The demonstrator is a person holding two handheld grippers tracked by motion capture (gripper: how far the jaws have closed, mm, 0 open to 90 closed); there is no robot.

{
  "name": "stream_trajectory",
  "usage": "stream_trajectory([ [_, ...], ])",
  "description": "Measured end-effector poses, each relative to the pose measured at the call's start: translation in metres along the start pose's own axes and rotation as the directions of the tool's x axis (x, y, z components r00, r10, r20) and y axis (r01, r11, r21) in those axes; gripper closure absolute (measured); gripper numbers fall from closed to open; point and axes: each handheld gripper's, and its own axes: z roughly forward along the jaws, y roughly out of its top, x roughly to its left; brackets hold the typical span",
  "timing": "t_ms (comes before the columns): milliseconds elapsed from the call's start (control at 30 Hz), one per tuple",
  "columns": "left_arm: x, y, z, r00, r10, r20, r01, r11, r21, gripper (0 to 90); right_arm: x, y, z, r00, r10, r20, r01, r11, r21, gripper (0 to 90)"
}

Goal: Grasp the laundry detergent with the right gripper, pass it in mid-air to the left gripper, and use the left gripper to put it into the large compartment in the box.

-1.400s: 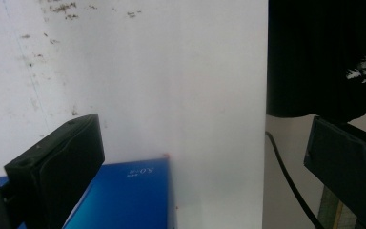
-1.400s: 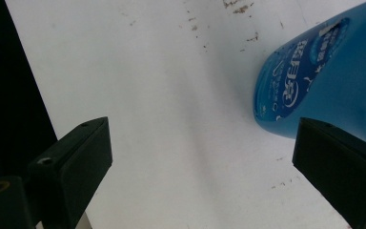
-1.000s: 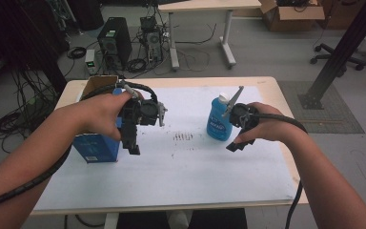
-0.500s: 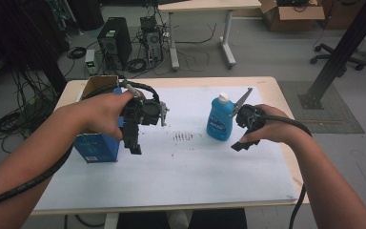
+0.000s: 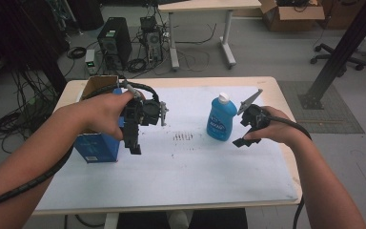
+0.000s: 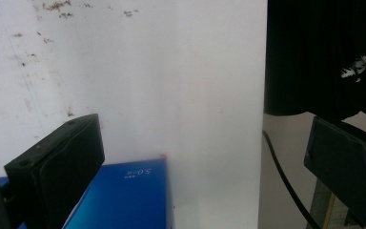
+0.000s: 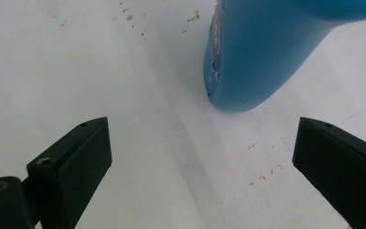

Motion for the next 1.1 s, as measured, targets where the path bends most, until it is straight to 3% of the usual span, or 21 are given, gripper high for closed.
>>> stream_trajectory([
  [300, 0.000, -0.003, 0.001, 0.9999, -0.010, 0.005, 0.010, 0.9999, 0.009, 0.2, -0.013, -0.005, 0.009, 0.9996, 0.027, 0.001, -0.027, 0.998, -0.062, 5.8],
  [667, -0.002, -0.009, -0.002, 0.9996, -0.026, 0.008, 0.026, 0.9994, 0.023, 0.2, -0.024, -0.005, 0.021, 0.9990, 0.044, 0.001, -0.044, 0.994, -0.096, 5.5],
  [1100, -0.005, -0.009, 0.001, 0.9996, -0.020, 0.019, 0.020, 0.9995, 0.025, 0.1, -0.026, -0.006, 0.036, 0.9992, 0.040, 0.002, -0.038, 0.973, -0.227, 5.0],
])
